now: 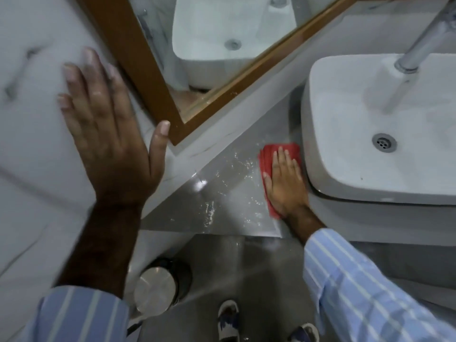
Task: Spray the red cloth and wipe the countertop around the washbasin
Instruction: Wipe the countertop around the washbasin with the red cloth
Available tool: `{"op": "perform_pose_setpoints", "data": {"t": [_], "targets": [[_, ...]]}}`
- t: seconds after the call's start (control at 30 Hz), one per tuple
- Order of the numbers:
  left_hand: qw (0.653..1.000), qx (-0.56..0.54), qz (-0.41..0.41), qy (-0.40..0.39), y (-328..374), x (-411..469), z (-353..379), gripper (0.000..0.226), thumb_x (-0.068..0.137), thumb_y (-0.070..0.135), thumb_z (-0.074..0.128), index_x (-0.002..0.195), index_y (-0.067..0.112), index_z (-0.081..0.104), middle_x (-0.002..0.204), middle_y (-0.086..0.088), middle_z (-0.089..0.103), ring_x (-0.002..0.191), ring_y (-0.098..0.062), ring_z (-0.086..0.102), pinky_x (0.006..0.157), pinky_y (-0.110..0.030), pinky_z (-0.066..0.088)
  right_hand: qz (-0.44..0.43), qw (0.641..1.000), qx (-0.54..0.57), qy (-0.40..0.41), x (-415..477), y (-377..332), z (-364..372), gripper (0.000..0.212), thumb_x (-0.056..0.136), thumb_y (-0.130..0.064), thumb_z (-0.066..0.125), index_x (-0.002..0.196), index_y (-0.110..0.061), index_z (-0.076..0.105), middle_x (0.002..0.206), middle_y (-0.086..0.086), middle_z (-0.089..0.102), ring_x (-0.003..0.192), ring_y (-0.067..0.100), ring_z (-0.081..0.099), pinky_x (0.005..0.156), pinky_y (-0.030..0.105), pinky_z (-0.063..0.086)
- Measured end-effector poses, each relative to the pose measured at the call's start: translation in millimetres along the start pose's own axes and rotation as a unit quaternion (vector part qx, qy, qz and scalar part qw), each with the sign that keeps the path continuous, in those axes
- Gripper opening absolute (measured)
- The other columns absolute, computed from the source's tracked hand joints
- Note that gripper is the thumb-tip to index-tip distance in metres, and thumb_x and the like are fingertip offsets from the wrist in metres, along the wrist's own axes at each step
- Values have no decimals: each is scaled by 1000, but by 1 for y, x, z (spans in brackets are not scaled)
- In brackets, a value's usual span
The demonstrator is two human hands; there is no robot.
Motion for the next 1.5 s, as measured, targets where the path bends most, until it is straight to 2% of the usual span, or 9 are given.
{"op": "perform_pose_setpoints", "data": {"t": [0.17,0.4,0.63,0.93,1.07,1.2,1.27,1.4,1.5], "targets": [[999,30,41,19,3,3,-4,76,111,48,44,165,-3,32,168,-33,36,156,-50,24,137,-38,-9,-3,1000,-3,-5,-73,12,20,69,108,-43,22,164,-3,20,174,16,21,162,30,18,130,51,23],[995,60,61,43,1,3,3,77,110,51,43,166,2,30,170,-28,34,158,-42,18,137,-38,-8,103,994,34,21,63,-34,-3,70,109,-44,15,165,-3,7,176,18,5,163,32,5,133,51,11],[995,78,58,27,2,4,2,78,110,52,43,166,0,29,169,-28,36,157,-42,19,137,-37,-10,-255,966,-41,-16,-58,-99,34,68,110,-49,26,165,-10,21,175,9,20,162,24,18,131,43,12],[995,67,66,43,1,2,2,77,110,52,42,166,0,29,168,-30,36,156,-45,20,137,-36,-11,153,986,65,30,74,-34,-12,69,111,-43,14,165,-1,5,176,17,5,164,32,3,133,49,7],[995,70,60,40,2,2,2,75,111,51,41,165,1,29,167,-32,38,155,-46,22,136,-36,-12,-97,995,1,10,16,-119,14,70,109,-46,25,166,-5,13,175,15,11,163,32,10,133,46,8],[995,75,67,22,1,4,3,78,111,52,40,169,3,23,169,-30,36,157,-44,21,136,-36,-12,-423,902,-25,-87,-74,-131,37,68,109,-48,37,166,-13,23,175,6,19,163,21,14,133,41,9],[995,74,73,13,-4,2,3,82,111,52,39,172,6,11,171,-27,33,163,-40,15,137,-35,-12,-367,927,-36,-72,-59,-104,29,69,109,-49,35,166,-14,20,176,5,15,163,21,11,133,40,6],[994,80,74,10,-11,-7,0,82,111,52,41,171,12,2,173,-24,32,168,-22,-8,136,-35,-13,-34,999,0,6,-22,-92,16,71,110,-46,26,166,-7,9,176,10,3,164,27,3,134,46,1],[994,82,71,26,-6,-7,1,80,111,52,41,170,11,5,171,-26,35,161,-40,22,136,-36,-14,-116,992,57,9,-36,-161,26,73,108,-47,38,165,-7,19,174,14,19,162,31,16,129,43,-2]]}}
Point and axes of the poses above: each hand's wrist, its own x-axis towards the middle knuckle, its own z-axis out of the palm, y = z × x, the point moved 8 cm from there along x, towards the middle knuckle
